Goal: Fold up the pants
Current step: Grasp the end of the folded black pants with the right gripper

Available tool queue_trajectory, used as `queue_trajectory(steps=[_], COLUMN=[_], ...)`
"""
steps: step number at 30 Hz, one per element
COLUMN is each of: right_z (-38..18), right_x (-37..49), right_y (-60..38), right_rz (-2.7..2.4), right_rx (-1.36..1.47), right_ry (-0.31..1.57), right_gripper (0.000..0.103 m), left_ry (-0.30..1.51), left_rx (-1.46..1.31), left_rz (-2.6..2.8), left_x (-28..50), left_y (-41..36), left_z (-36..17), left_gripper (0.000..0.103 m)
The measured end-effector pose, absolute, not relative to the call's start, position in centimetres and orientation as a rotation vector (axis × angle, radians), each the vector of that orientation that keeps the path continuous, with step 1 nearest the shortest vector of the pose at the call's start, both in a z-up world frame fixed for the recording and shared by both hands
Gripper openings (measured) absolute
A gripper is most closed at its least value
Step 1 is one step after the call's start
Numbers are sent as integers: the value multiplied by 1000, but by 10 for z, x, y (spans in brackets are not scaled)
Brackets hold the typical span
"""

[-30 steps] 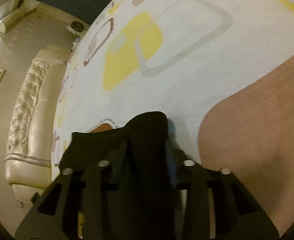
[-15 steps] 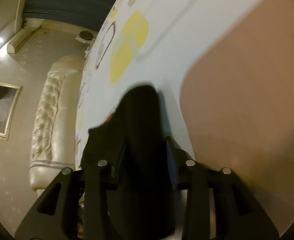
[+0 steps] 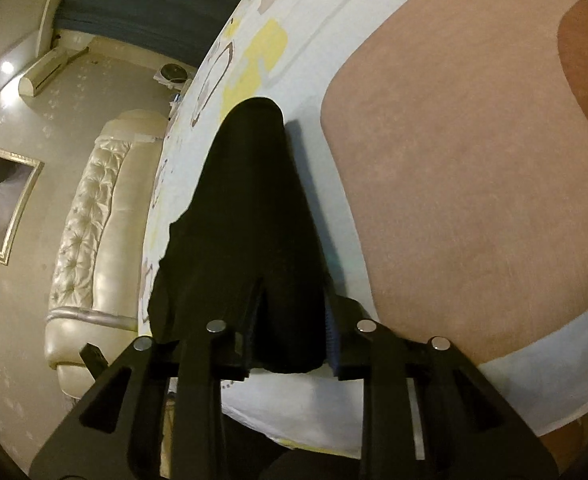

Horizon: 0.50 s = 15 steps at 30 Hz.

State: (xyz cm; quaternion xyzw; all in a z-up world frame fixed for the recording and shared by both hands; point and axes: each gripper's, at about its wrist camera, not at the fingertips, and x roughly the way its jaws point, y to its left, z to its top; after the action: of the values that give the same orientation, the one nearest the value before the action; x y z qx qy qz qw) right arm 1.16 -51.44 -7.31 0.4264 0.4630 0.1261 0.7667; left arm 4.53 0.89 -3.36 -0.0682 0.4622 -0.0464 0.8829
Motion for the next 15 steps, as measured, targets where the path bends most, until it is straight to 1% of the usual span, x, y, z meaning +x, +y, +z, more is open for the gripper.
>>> queue_trajectory(steps=[1,6,8,9,10,15], right_z=[-68,-24,-12,-11,-12,-36], right_x=[10,1,0,0,1,11], right_y=[-516,-517,-506,-499,-490,-458], right_rz=[253,186,246,280,319,366], right_rx=[921,840,845,851,854,803], right_ry=[999,877,846,846,859,978], right_gripper=[31,31,38,44,47,47], left_ry=[960,953,953,953,953,947], left_rx=[-142,-154,-160,-161,-161,-163], left_rz=[-96,-88,-87,-88,-89,-93], left_x=[45,46,46,46,46,47], left_y=[9,12,13,12,12,16], left_z=[-33,-31,-31,-31,-30,-26], left_gripper=[82,82,82,82,82,82])
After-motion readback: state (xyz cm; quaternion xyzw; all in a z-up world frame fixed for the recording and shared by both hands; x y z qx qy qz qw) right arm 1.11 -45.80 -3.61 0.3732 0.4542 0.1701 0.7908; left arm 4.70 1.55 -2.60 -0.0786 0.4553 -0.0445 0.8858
